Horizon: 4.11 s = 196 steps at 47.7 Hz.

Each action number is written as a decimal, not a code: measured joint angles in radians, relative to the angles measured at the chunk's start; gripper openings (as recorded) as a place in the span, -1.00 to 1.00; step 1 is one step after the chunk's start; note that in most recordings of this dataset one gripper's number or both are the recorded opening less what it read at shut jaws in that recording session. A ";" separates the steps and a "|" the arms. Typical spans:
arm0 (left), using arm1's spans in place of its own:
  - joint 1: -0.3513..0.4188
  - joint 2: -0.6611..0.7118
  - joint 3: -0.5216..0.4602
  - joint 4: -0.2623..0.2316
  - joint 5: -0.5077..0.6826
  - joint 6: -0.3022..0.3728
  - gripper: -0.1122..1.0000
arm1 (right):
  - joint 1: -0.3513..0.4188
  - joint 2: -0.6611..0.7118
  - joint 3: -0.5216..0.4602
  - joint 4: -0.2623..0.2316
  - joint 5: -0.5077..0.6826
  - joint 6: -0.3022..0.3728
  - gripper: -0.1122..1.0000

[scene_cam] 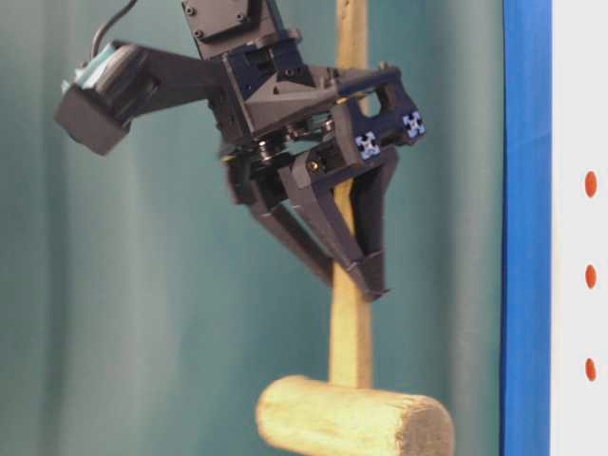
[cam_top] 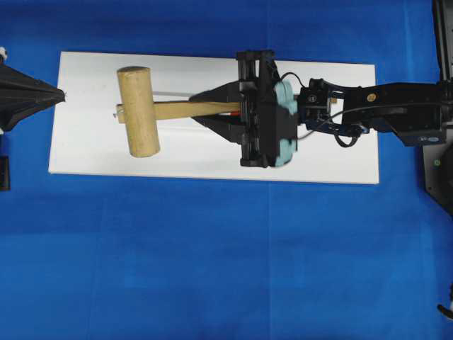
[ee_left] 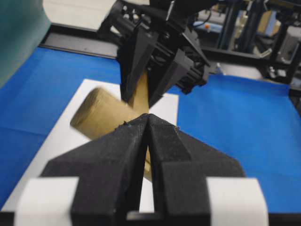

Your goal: Hit the mark with a hammer.

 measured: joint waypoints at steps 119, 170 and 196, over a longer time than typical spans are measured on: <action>0.032 0.555 -0.184 0.000 -0.337 -0.308 0.01 | 0.005 0.000 -0.005 0.020 -0.106 -0.382 -0.62; -0.012 0.554 -0.178 0.002 -0.276 0.169 0.01 | 0.034 -0.058 -0.031 0.288 0.147 -0.242 0.91; -0.035 0.554 -0.176 0.002 -0.267 0.213 0.01 | 0.002 -0.037 -0.031 0.371 0.235 -0.064 0.57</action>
